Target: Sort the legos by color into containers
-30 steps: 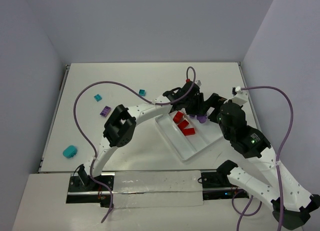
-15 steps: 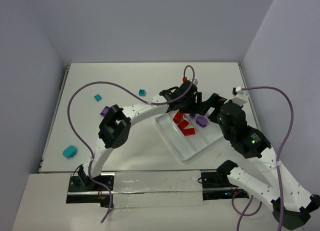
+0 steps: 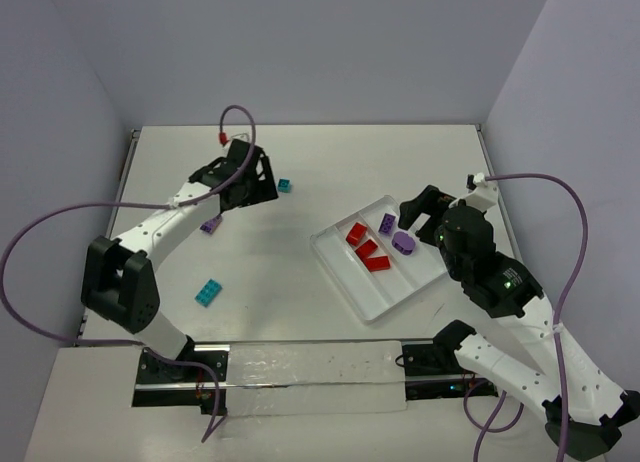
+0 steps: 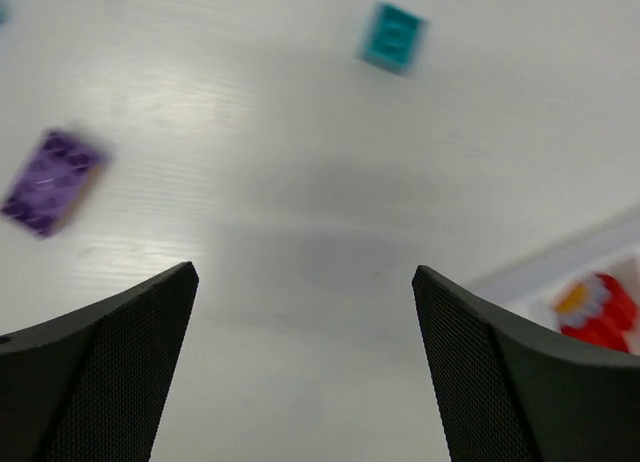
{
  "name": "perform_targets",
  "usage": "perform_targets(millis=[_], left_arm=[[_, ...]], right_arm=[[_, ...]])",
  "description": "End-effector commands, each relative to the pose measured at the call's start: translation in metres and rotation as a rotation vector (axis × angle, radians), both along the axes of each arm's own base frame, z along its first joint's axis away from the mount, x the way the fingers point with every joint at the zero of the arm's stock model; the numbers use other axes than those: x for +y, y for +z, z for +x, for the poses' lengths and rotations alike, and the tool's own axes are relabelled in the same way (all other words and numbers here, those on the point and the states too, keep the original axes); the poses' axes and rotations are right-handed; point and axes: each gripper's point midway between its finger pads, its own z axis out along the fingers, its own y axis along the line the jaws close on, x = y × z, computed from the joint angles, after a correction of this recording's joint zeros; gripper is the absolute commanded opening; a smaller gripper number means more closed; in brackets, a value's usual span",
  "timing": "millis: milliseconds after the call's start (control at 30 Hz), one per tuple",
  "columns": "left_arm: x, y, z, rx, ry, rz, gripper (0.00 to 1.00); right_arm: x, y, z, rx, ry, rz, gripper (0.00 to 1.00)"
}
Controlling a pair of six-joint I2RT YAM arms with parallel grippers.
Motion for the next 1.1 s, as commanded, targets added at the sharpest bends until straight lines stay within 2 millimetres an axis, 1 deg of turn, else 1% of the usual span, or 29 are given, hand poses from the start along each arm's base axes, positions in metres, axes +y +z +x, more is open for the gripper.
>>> perform_targets(millis=[0,33,67,100,133,233,300,333,400,533,600,667,767,1000,1067], left_arm=[[0.084,-0.024,-0.004,0.054,0.152,0.169,0.99],[0.089,-0.030,-0.004,0.069,0.156,0.186,0.99],[0.101,-0.036,-0.002,0.085,0.183,0.200,0.99],[0.114,-0.046,0.000,0.111,0.204,0.223,0.99],[0.121,-0.050,0.002,0.129,0.219,0.242,0.99],[0.129,-0.069,0.011,0.177,0.243,0.285,0.99],[0.131,-0.074,0.020,0.186,0.255,0.297,0.99],[0.133,-0.084,0.022,0.212,0.261,0.315,0.99],[0.136,-0.094,0.030,0.226,0.269,0.330,0.99],[0.145,-0.105,0.038,0.230,0.284,0.315,0.99],[0.147,-0.108,0.041,0.225,0.281,0.285,0.99],[0.144,-0.113,0.044,0.224,0.271,0.251,0.99],[0.143,-0.123,0.042,0.245,0.266,0.246,0.99],[0.131,-0.135,0.041,0.269,0.230,0.190,0.99],[0.127,-0.136,0.040,0.277,0.227,0.169,0.96]], right_arm=[[0.004,0.016,0.007,-0.050,-0.006,0.040,0.93],[0.004,0.016,0.007,-0.050,-0.006,0.040,0.93],[0.004,0.015,0.007,-0.049,-0.004,0.038,0.93],[0.005,0.016,0.007,-0.049,-0.003,0.039,0.93],[0.005,0.016,0.007,-0.049,-0.003,0.037,0.93],[0.006,0.014,0.007,-0.047,0.003,0.042,0.93],[0.007,0.012,0.008,-0.043,0.006,0.042,0.93],[0.008,0.012,0.009,-0.041,0.007,0.043,0.93],[0.009,0.011,0.009,-0.040,0.007,0.040,0.93],[0.008,0.011,0.010,-0.039,0.005,0.031,0.93],[0.008,0.011,0.011,-0.038,0.006,0.026,0.93],[0.009,0.012,0.012,-0.041,0.008,0.028,0.93],[0.013,0.011,0.014,-0.035,0.018,0.028,0.93],[0.017,0.012,0.016,-0.035,0.030,0.033,0.93],[0.017,0.012,0.016,-0.033,0.032,0.032,0.93]])
